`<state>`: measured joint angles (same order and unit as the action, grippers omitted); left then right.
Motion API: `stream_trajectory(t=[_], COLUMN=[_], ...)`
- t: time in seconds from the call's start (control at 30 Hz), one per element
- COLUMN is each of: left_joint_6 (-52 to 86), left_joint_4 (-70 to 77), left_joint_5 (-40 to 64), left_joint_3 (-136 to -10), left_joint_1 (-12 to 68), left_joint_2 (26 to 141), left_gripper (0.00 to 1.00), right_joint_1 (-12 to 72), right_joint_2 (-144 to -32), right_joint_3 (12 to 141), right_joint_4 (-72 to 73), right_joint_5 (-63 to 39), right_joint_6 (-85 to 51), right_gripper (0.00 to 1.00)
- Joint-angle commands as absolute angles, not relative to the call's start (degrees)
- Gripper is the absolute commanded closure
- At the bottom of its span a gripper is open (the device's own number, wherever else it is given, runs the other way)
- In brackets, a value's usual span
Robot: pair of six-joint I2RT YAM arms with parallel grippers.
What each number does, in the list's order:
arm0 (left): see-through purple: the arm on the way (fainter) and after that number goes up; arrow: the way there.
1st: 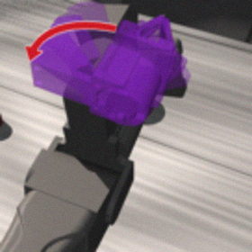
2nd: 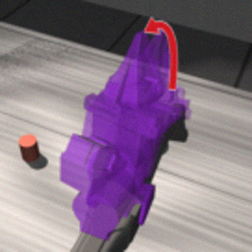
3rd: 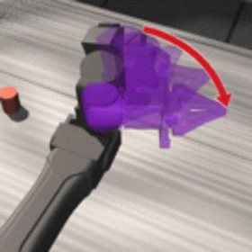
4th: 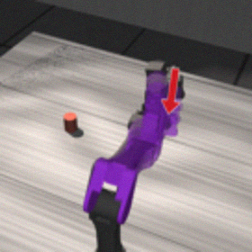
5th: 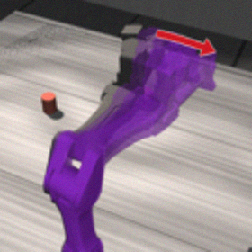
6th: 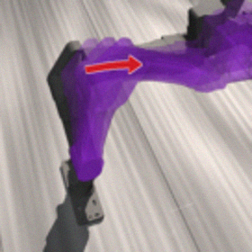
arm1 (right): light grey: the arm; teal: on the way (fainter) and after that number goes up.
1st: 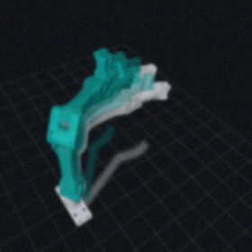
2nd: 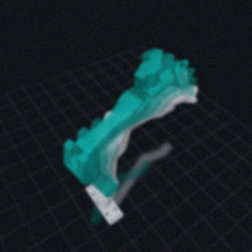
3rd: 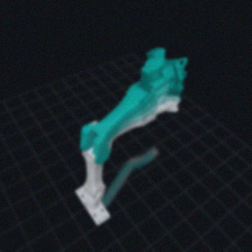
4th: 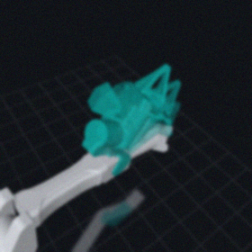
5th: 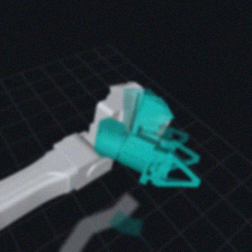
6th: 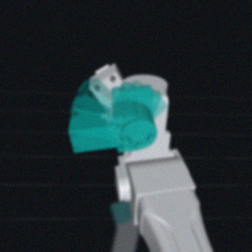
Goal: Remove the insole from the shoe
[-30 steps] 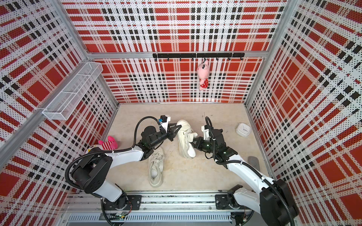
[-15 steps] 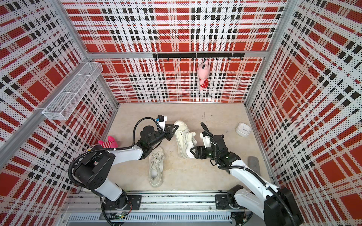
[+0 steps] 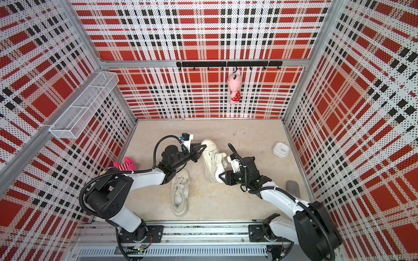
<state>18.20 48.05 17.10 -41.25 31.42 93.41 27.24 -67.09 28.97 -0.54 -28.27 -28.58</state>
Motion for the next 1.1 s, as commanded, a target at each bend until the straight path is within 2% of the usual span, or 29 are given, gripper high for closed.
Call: stream_trajectory(t=[0.0, 0.23, 0.47, 0.67, 1.07], left_joint_6=[17.8, 18.7, 20.0, 20.7, 20.8], left_joint_4=[49.1, 48.7, 48.7, 49.0, 50.4], left_joint_5=[17.1, 16.2, 16.2, 16.4, 16.8], left_joint_3=[-42.5, -42.5, -42.4, -42.2, -42.2], left_joint_1=[31.4, 30.9, 29.5, 28.4, 26.6], left_joint_2=[94.3, 94.0, 93.5, 93.7, 94.6], left_gripper=[0.86, 0.87, 0.85, 0.80, 0.81], right_joint_1=[27.0, 27.0, 27.0, 27.0, 27.1], right_joint_2=[-65.1, -60.4, -56.0, -51.5, -41.7], right_joint_3=[29.1, 28.0, 26.8, 24.9, 24.8], right_joint_4=[-1.5, -6.8, -15.2, -19.8, -27.8], right_joint_5=[-27.6, -24.9, -22.1, -21.6, -18.9], right_joint_6=[-28.6, -29.5, -30.5, -32.8, -36.2], right_gripper=[0.75, 1.00, 1.00, 1.00, 1.00])
